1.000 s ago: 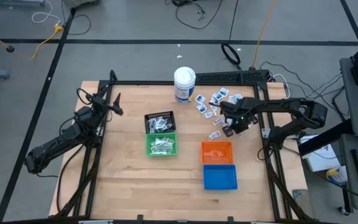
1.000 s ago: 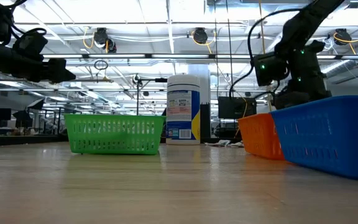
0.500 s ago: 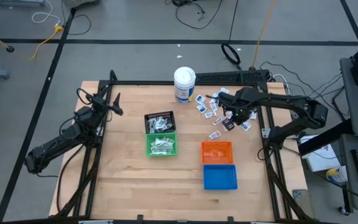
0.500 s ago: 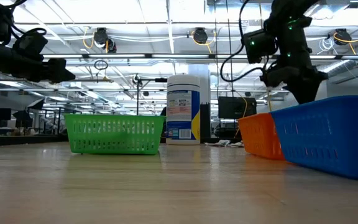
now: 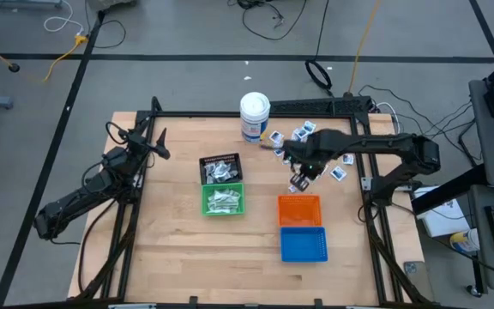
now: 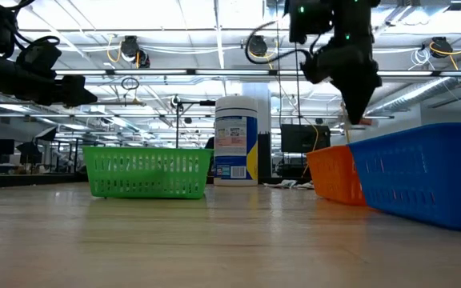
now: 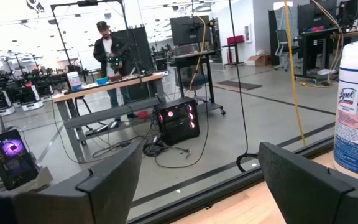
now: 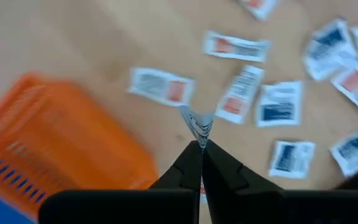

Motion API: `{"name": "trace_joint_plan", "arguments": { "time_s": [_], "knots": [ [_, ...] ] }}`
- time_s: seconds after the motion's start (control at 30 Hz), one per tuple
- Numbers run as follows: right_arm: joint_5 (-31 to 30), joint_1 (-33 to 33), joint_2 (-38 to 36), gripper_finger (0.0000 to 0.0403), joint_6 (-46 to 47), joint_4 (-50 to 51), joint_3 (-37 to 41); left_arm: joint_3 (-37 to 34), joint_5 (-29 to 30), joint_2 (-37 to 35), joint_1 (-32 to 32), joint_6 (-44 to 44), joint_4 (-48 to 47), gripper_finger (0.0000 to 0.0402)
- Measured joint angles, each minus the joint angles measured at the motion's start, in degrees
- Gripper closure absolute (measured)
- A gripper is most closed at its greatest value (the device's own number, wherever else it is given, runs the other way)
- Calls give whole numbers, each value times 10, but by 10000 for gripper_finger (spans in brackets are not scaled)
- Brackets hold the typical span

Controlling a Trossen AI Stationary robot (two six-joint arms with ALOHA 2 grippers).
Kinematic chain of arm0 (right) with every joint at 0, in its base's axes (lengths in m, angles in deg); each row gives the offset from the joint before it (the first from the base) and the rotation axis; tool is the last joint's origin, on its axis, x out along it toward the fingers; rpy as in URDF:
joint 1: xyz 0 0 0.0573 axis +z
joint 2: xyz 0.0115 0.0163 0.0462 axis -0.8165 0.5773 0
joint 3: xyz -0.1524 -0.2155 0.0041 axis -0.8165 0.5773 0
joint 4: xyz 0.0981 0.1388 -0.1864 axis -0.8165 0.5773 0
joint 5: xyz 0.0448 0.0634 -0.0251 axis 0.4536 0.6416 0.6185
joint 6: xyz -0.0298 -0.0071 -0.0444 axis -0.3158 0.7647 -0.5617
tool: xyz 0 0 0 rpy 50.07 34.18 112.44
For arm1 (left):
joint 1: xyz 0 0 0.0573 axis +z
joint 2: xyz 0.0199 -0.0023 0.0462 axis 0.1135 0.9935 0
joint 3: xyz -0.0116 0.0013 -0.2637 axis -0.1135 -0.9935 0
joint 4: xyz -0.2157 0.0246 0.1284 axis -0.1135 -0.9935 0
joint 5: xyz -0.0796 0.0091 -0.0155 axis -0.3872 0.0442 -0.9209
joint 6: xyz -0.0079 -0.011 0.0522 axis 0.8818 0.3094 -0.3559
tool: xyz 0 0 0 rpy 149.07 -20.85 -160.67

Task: Pick & Place First Aid Supplies
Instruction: Put the orange pad into the orange bin

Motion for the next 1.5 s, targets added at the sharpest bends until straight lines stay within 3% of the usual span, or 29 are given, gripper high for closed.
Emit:
{"name": "trace_joint_plan", "arguments": {
  "time_s": [0.4,1.07,1.27,1.5],
  "knots": [
    [-1,178,3,403,4,-4,-1,0,0,0,0,0,0,95],
    [-4,220,170,400,-62,-85,1,0,0,0,0,0,0,96],
    [-2,220,169,370,-60,-82,1,0,0,0,0,0,0,96],
    [-4,220,149,279,-30,-71,2,0,0,0,0,0,0,96]
  ]
}}
